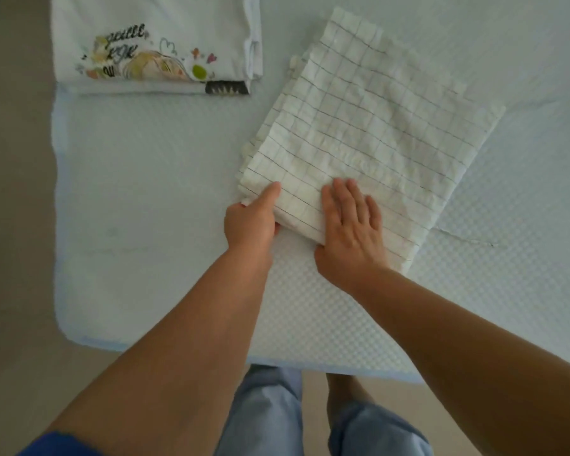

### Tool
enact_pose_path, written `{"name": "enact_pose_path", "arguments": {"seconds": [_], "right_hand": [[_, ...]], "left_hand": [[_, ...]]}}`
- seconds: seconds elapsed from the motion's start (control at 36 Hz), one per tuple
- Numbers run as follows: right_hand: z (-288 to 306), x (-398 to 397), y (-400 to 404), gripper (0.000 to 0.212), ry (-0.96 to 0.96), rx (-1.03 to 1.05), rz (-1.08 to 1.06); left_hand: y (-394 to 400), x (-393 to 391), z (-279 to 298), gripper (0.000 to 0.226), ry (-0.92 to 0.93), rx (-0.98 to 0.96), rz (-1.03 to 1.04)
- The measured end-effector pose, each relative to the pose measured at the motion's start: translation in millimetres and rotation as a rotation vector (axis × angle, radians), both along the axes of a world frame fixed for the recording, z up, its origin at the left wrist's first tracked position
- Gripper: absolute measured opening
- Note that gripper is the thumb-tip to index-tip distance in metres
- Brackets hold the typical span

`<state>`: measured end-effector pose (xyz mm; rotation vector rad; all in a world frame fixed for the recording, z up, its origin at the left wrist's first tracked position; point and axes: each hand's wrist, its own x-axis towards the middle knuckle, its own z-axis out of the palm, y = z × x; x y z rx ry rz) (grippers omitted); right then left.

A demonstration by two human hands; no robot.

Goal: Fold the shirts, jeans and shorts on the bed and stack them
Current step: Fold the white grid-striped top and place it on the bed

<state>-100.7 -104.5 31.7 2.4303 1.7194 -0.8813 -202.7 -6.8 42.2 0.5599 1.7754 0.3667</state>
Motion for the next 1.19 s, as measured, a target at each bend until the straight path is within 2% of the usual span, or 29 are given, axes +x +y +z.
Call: {"name": "enact_pose_path", "arguments": {"seconds": [0.11, 0.22, 0.33, 0.42, 0.53, 0.56, 0.64, 0.72, 0.78, 0.86, 0.97, 1.03, 1.14, 1.19], "right_hand": [[-1, -9, 15, 0.085, -0.032, 0.011, -0.005], [-2, -20, 25, 0.088, -0.059, 0.039, 0.0], [1, -21, 31, 0.072, -0.01, 0.088, -0.072], [20, -14, 36, 0.057, 0.185, 0.221, -0.246], [72, 10, 44, 0.03, 0.479, 0.224, -0.502], [89, 17, 47, 0.024, 0.537, 0.215, -0.563], [134, 39, 51, 0.028, 0.708, 0.239, -0.783], [179, 63, 50, 0.007, 0.974, 0.206, -1.072], [203, 83, 45, 0.03, 1.173, 0.171, -1.113], [222, 112, 35, 0.029, 1.338, 0.116, -1.084], [198, 150, 19, 0.036, 1.32, 0.025, -1.116], [167, 165, 16, 0.041, 1.235, -0.053, -1.181], [84, 187, 8, 0.033, 0.961, -0.164, -1.202], [46, 193, 2, 0.023, 0.797, -0.159, -1.16]], "left_hand": [[12, -2, 0, 0.01, -0.062, -0.048, 0.154], [13, -8, 6, 0.013, -0.026, 0.043, 0.026], [14, -8, 26, 0.015, -0.086, 0.183, -0.11], [20, -10, 46, 0.013, -0.264, 0.206, -0.149], [33, -26, 64, 0.034, -0.474, 0.091, -0.017], [37, -30, 68, 0.035, -0.477, 0.075, 0.024], [45, -32, 81, 0.024, -0.402, 0.071, 0.017], [53, -28, 90, 0.024, -0.328, 0.073, -0.113], [58, -25, 96, 0.027, -0.343, 0.057, -0.127], [63, -20, 99, 0.02, -0.412, -0.009, -0.057], [64, -17, 82, 0.046, -0.648, -0.118, -0.126], [60, -16, 70, 0.043, -0.699, -0.206, -0.173], [43, -9, 28, 0.039, -0.514, -0.292, -0.255], [35, -5, 12, 0.031, -0.338, -0.261, -0.268]]}}
